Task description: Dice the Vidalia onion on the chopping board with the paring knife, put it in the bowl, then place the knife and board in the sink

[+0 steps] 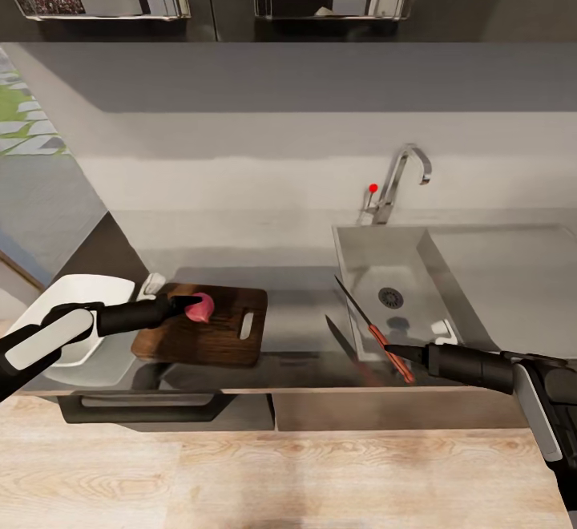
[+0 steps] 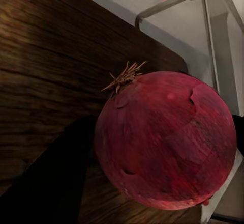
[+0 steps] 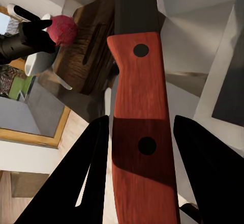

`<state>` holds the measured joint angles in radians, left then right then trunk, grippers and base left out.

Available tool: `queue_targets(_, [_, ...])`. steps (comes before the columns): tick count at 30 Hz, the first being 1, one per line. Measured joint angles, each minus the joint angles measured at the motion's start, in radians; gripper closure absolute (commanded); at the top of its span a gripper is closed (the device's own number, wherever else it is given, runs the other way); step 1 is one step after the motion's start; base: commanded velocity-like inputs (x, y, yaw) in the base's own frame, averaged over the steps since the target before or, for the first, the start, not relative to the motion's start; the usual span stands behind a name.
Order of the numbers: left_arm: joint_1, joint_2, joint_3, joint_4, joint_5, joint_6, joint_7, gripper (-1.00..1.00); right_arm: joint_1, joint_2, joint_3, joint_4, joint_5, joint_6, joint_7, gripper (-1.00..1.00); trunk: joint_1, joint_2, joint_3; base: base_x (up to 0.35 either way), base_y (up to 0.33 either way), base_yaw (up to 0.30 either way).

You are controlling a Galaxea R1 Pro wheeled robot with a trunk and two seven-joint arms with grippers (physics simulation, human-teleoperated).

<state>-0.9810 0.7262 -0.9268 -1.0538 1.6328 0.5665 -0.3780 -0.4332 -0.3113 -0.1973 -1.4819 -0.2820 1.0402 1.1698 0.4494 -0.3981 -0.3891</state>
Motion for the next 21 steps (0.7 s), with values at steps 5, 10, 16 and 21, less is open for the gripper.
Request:
queue_targets(5, [0.0, -0.001, -0.001, 0.014, 0.005, 0.002, -0.002, 1.0, 0.0, 0.0, 0.0, 0.0, 0.0, 0.0, 0.0, 1.0, 0.0, 0.0, 0.0, 0.004, 0.0, 0.0])
queue_targets(10, [0.0, 0.0, 0.0, 0.018, 0.009, 0.004, -0.004, 1.0, 0.0, 0.0, 0.0, 0.0, 0.0, 0.0, 0.0, 1.0, 0.0, 0.0, 0.0, 0.0, 0.0, 0.0])
queue_targets(16, [-0.001, -0.001, 0.0, 0.018, 0.009, 0.004, -0.003, 1.0, 0.0, 0.0, 0.0, 0.0, 0.0, 0.001, -0.001, 1.0, 0.0, 0.0, 0.0, 0.0, 0.0, 0.0])
queue_targets(21, [-0.001, -0.002, 0.003, 0.018, 0.02, 0.007, -0.004, 1.0, 0.0, 0.0, 0.0, 0.001, 0.001, 0.001, -0.002, 1.0, 0.0, 0.0, -0.006, 0.0, 0.0, 0.0])
